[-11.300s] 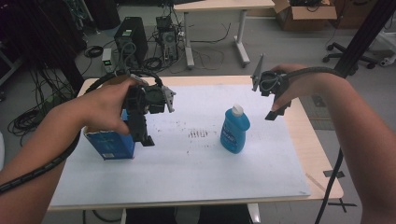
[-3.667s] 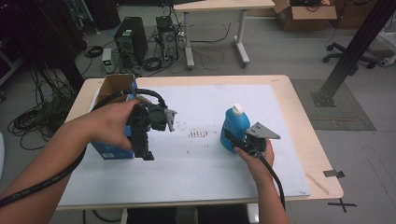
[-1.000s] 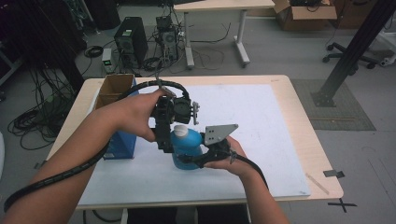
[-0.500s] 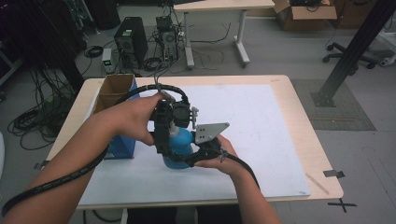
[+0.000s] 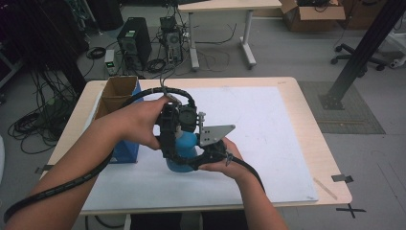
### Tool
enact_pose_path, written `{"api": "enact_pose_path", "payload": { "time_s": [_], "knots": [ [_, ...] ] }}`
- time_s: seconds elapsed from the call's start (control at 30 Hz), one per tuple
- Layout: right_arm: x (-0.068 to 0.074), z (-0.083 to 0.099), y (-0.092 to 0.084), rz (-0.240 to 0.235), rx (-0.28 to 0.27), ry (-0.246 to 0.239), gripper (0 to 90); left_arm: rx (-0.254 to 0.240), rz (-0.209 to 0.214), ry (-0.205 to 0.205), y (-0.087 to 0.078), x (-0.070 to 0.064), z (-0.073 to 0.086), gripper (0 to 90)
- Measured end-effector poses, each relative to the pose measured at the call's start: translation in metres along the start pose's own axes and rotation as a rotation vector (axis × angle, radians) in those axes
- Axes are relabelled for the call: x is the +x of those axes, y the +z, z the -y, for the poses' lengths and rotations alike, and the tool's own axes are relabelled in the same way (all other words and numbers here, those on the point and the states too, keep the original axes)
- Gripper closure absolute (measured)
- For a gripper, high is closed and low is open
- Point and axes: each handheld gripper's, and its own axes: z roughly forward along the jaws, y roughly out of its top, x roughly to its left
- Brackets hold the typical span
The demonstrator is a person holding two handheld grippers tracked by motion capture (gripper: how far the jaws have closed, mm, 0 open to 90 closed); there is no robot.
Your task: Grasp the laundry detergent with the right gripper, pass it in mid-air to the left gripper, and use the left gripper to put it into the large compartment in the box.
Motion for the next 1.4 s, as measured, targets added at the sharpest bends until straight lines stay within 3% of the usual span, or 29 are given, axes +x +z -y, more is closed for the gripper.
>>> {"api": "enact_pose_path", "payload": {
  "time_s": [0.43, 1.4],
  "knots": [
    [-0.0001, -0.0024, -0.0005, 0.014, -0.011, 0.003, 45.7, 0.002, -0.035, 0.005, -0.0008, -0.0017, -0.0009, 12.9],
    [0.0011, -0.0025, 0.0012, 0.023, -0.018, 0.010, 45.7, -0.002, -0.045, 0.021, -0.0024, -0.0031, 0.0003, 31.7]
  ]
}}
